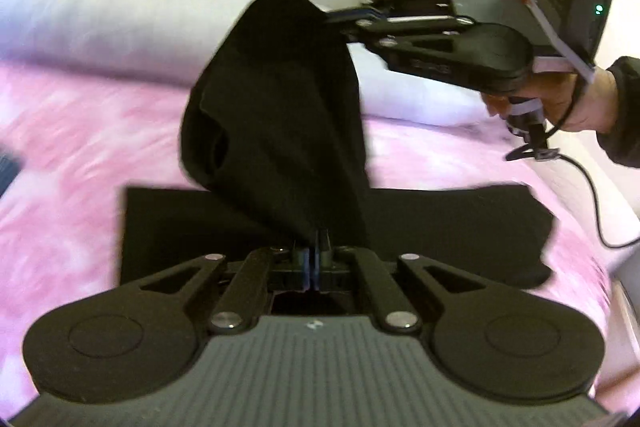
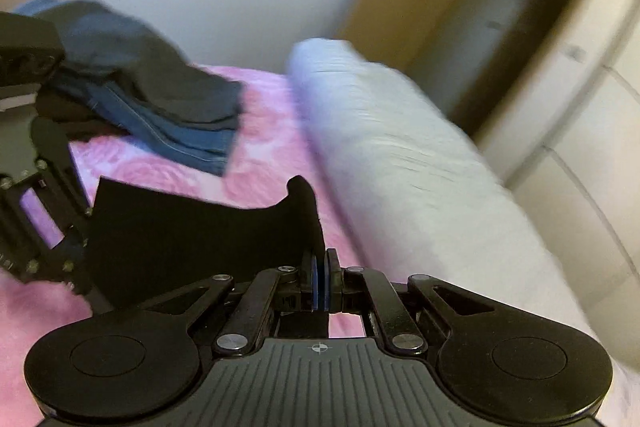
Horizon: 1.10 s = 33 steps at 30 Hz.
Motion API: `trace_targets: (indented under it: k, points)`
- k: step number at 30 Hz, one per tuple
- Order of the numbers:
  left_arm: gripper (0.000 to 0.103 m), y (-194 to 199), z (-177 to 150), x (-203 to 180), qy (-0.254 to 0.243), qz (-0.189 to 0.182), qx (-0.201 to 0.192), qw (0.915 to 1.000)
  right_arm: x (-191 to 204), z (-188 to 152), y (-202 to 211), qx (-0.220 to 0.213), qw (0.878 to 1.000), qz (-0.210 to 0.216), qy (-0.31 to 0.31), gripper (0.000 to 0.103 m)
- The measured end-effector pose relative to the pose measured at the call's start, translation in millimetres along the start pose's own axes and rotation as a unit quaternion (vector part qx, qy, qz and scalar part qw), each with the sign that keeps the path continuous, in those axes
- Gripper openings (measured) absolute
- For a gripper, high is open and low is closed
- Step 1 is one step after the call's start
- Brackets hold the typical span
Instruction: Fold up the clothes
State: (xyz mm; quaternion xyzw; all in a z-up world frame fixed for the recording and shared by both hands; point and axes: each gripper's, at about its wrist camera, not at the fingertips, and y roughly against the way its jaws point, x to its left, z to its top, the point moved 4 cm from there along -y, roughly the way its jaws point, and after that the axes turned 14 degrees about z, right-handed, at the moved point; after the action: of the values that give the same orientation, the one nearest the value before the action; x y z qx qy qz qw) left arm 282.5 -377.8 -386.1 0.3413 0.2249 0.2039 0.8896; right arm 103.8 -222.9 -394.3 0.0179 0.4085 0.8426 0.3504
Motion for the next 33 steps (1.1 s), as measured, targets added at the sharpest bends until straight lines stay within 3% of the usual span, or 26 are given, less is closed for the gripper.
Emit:
trace_targets:
  k: [4,6,8,10,13,16,21,23,24,25,27,29,31,33]
  points:
    - [0.001,-35.4,-21.5,40.8,0.053,0.025,0.054,0.9969,-6.8,-8.8,-114.8,0.054,0.996,0.072,-0.005,0.002]
    - [0.001,-44.9,-31.0,48.1,0.061,0.026,0.072,0.9952,-5.0,-16.2,-148.3,0.083,0.994,0.070,-0.020,0.005]
    - [0.002,-49.1,-35.3,53.3,0.074,0.024,0.085,0.9933,-4.5,-21.2,-138.6,0.068,0.995,0.042,-0.058,0.025]
    - [0.005,-50.1,-36.9,59.3,0.089,0.019,0.092,0.9916,-4.6,-25.8,-119.4,0.043,0.994,0.011,-0.101,0.053]
    - [0.010,-47.1,-34.8,71.9,0.102,0.022,0.100,0.9896,7.9,-35.7,-75.3,0.020,0.987,-0.039,-0.156,0.057]
    - [0.010,-44.7,-26.0,82.4,0.103,0.016,0.104,0.9891,51.7,-48.9,-30.4,0.024,0.981,-0.051,-0.186,0.057]
    - [0.010,-48.7,-4.8,85.2,0.106,0.003,0.108,0.9885,159.9,-85.7,-24.2,0.119,0.989,-0.041,-0.081,0.057]
    - [0.010,-50.8,1.7,82.1,0.096,0.006,0.107,0.9896,183.2,-104.4,-32.6,0.157,0.985,-0.066,-0.025,0.057]
    - [0.010,-50.0,3.6,79.3,0.084,0.010,0.106,0.9907,184.4,-111.3,-34.8,0.167,0.983,-0.074,-0.017,0.054]
    - [0.010,-47.0,4.1,75.8,0.066,0.015,0.106,0.9921,182.1,-116.3,-35.7,0.172,0.982,-0.075,-0.020,0.034]
    - [0.015,-39.1,3.9,67.1,0.019,0.029,0.103,0.9940,167.1,-119.2,-30.7,0.171,0.982,-0.069,-0.045,0.005]
    - [0.025,-30.2,-3.8,51.2,-0.073,0.054,0.097,0.9912,143.5,-115.0,-18.8,0.152,0.984,-0.058,-0.078,0.001]
    - [0.026,-19.2,-18.9,30.0,-0.186,0.071,0.081,0.9767,114.5,-111.3,-8.4,0.136,0.982,-0.036,-0.124,0.000]
    - [0.027,-13.6,-40.1,5.4,-0.303,0.071,0.069,0.9479,86.6,-107.6,-2.5,0.125,0.979,-0.011,-0.160,0.000]
